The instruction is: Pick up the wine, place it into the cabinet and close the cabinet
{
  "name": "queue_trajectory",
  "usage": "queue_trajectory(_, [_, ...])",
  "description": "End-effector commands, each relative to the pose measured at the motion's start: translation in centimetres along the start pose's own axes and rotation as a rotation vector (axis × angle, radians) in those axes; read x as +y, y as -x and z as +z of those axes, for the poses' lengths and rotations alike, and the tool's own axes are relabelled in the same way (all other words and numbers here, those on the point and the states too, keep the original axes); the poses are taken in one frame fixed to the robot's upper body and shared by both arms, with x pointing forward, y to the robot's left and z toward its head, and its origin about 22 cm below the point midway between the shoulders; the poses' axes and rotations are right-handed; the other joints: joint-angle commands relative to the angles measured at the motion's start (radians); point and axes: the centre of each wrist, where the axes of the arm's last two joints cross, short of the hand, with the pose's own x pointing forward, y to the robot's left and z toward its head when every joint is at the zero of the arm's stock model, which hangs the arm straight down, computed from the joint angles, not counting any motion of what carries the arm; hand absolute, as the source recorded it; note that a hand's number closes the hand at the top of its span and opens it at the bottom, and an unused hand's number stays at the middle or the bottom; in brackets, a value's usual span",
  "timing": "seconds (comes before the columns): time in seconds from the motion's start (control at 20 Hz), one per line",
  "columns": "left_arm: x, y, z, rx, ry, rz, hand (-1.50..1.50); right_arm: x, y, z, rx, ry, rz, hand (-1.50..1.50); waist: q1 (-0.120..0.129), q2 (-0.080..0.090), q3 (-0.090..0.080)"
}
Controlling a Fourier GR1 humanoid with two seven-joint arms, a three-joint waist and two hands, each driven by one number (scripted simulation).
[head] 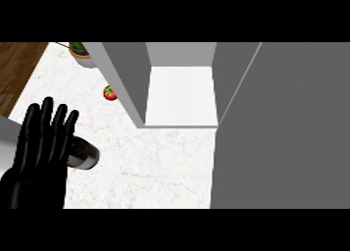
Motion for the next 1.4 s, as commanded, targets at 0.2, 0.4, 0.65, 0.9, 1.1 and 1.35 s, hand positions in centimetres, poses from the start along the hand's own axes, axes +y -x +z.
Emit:
queue_trajectory(0.2, [-3.4, -2.4, -0.5, 0.003, -0.011, 0.028, -1.50, 1.7, -1.3, 0.0, -0.002, -0.033, -0.014, -1.50, 0.000, 0.001, 0.000])
queue_trajectory(0.4, [-2.9, -4.1, -0.4, -0.014, -0.041, 0.028, -1.50, 1.1, -3.2, -0.1, -0.009, -0.016, 0.004, -1.50, 0.000, 0.001, 0.000])
queue_trajectory(0.65, [-3.3, -4.6, 1.9, 0.003, -0.086, 0.045, -1.50, -0.2, -3.5, -1.8, -0.011, -0.008, 0.007, -1.50, 0.007, 0.001, 0.000])
queue_trajectory(0.9, [-2.3, -6.2, 1.7, 0.003, -0.121, 0.008, -1.50, 1.4, -4.0, -0.6, 0.004, 0.006, 0.000, -1.50, 0.004, 0.000, 0.000])
queue_trajectory(1.1, [0.6, -7.0, 1.6, 0.002, -0.137, -0.017, -1.50, 1.8, -4.6, -1.2, 0.011, 0.000, 0.003, -1.50, 0.004, 0.001, 0.000])
queue_trajectory(1.35, [1.9, -7.1, 1.0, -0.007, -0.173, -0.026, -1.50, 2.1, -5.1, 0.3, -0.018, 0.007, 0.015, -1.50, 0.000, 0.000, 0.000])
